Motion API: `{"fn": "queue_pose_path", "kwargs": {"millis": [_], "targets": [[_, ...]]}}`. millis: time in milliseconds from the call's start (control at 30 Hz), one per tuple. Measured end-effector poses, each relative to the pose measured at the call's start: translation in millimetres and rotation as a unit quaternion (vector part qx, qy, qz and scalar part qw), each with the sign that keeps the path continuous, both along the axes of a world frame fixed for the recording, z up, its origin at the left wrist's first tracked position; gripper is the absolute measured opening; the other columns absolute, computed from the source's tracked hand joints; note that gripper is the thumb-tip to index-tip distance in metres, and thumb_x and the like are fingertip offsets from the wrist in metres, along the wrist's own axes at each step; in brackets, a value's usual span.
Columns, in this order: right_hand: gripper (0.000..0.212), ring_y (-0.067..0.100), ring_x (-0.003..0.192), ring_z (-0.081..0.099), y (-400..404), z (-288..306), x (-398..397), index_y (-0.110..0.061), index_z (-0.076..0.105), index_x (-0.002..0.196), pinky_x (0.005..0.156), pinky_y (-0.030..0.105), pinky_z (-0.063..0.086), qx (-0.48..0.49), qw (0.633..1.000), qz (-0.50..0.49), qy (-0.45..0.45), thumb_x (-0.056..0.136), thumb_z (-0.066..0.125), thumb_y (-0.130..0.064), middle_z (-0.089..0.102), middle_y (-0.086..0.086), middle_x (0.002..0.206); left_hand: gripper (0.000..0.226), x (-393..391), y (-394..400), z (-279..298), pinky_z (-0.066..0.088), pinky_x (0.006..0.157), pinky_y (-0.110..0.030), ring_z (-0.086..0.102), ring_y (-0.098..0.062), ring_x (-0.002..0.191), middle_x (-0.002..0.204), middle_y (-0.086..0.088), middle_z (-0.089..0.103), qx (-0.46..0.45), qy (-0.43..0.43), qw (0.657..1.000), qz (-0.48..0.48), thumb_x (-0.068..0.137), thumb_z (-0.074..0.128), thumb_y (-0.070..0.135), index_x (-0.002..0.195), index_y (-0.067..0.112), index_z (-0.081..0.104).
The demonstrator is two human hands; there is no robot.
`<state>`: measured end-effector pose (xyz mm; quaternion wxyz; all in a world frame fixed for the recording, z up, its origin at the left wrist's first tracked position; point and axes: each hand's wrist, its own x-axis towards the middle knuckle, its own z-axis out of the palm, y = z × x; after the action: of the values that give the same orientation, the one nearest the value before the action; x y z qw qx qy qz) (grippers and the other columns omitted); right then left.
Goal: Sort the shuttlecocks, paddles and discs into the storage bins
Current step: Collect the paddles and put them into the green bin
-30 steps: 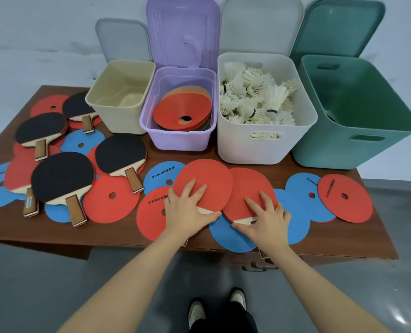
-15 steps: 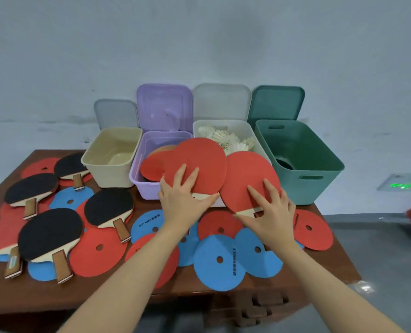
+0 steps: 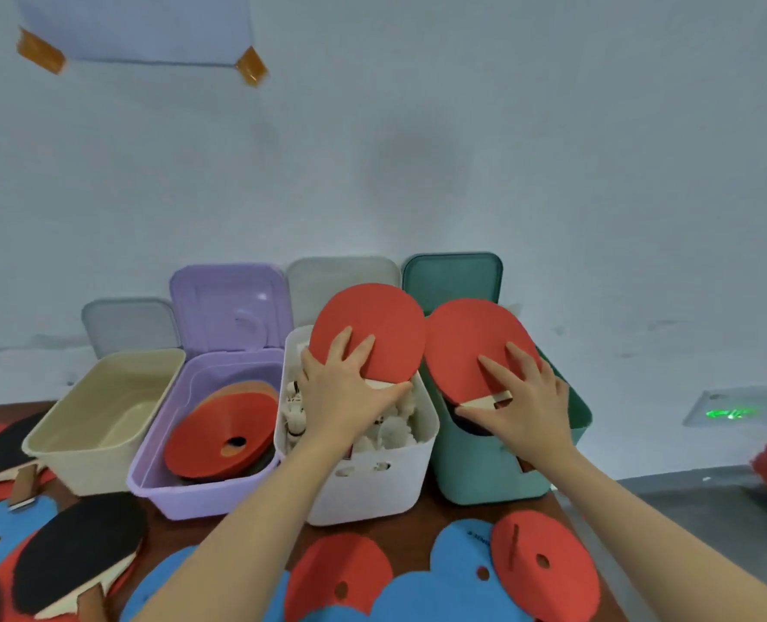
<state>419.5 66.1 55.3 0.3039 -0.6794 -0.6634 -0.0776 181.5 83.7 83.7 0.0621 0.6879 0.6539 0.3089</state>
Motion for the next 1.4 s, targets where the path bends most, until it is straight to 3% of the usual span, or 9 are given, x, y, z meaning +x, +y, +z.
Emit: {"fn": "queue_pose_path", "kwargs": {"millis": [133,433,600,733,833,967,1133,1300,1400], "targets": [[0.083,0.037,0.129,0.03,50.3,2.5,44.3,-0.039,0.051,0.13,0.103,0.051,0.024,-0.038,0.999,-0.006,0.015,0.057,0.068,-0.073,0.033,0.002,0.148,0.084,43.5,40.1,4.2,0.02,0.11,-0.051,0.017,-0.035,0.135,0.151,0.015,0.023,-0.014,0.007,1.0,0.006,0.062,0.058,0.078,0.137,0.045,0.036],[0.08,0.038,0.13,0.025,141.4,-59.0,75.4,-0.042,0.043,0.134,0.106,0.05,0.023,-0.196,0.978,0.054,-0.046,0.063,0.062,-0.073,0.026,-0.002,0.15,0.086,92.3,105.1,-1.7,0.022,0.108,-0.05,0.022,-0.035,0.133,0.151,0.013,0.023,-0.062,0.076,0.993,0.062,0.061,0.056,0.079,0.137,0.044,0.037],[0.057,0.028,0.136,0.028,165.2,-88.2,72.5,-0.036,0.043,0.135,0.105,0.046,0.021,-0.282,0.957,0.069,0.029,0.083,0.056,-0.054,0.027,0.0,0.151,0.085,100.0,118.2,-4.2,0.023,0.107,-0.05,0.021,-0.036,0.133,0.151,0.014,0.025,-0.079,0.085,0.99,0.085,0.06,0.058,0.077,0.136,0.044,0.038],[0.05,0.026,0.138,0.025,163.1,-80.1,72.0,-0.034,0.036,0.141,0.108,0.045,0.016,-0.194,0.974,0.086,0.086,0.093,0.042,-0.048,0.028,0.001,0.152,0.086,113.8,118.8,-13.1,0.02,0.11,-0.051,0.019,-0.035,0.134,0.15,0.014,0.025,-0.097,0.082,0.989,0.073,0.06,0.06,0.076,0.136,0.042,0.039],[0.046,0.015,0.135,0.031,157.1,-57.1,78.1,-0.033,0.038,0.14,0.105,0.035,0.013,-0.081,0.978,0.106,0.158,0.095,0.044,-0.041,0.035,-0.003,0.149,0.088,131.1,119.7,-18.1,0.019,0.11,-0.051,0.021,-0.034,0.133,0.15,0.014,0.025,-0.102,0.093,0.989,0.05,0.058,0.06,0.077,0.136,0.042,0.039],[0.046,0.008,0.128,0.039,156.3,-34.1,97.4,-0.033,0.048,0.133,0.093,0.023,0.013,-0.031,0.978,0.151,0.14,0.091,0.034,-0.045,0.047,-0.007,0.14,0.089,159.2,124.2,-24.6,0.019,0.11,-0.048,0.023,-0.033,0.132,0.149,0.014,0.027,-0.103,0.074,0.992,0.026,0.056,0.061,0.079,0.135,0.043,0.04],[0.026,0.002,0.118,0.042,146.6,-40.7,119.8,-0.023,0.064,0.117,0.094,0.022,0.016,-0.026,0.967,0.184,0.176,0.092,0.056,-0.024,0.056,0.002,0.132,0.089,194.3,122.8,-45.1,0.024,0.109,-0.046,0.028,-0.034,0.131,0.147,0.013,0.031,-0.13,0.023,0.991,0.01,0.054,0.057,0.082,0.133,0.041,0.044],[0.041,0.012,0.124,0.047,137.6,-55.7,133.0,-0.025,0.057,0.126,0.095,0.029,0.015,-0.084,0.986,0.135,0.049,0.093,0.04,-0.043,0.053,0.003,0.135,0.081,198.3,122.6,-67.4,0.013,0.11,-0.051,0.014,-0.042,0.136,0.155,0.006,0.015,-0.226,0.07,0.968,-0.08,0.074,0.053,0.072,0.143,0.039,0.027],[0.042,0.014,0.131,0.037,137.8,-58.3,129.9,-0.029,0.041,0.138,0.101,0.035,0.013,-0.151,0.981,0.113,-0.053,0.098,0.034,-0.04,0.039,-0.005,0.146,0.066,186.3,124.7,-78.2,0.003,0.113,-0.05,0.003,-0.037,0.142,0.158,-0.001,0.008,-0.237,0.202,0.939,-0.147,0.089,0.041,0.06,0.146,0.034,0.022]]}}
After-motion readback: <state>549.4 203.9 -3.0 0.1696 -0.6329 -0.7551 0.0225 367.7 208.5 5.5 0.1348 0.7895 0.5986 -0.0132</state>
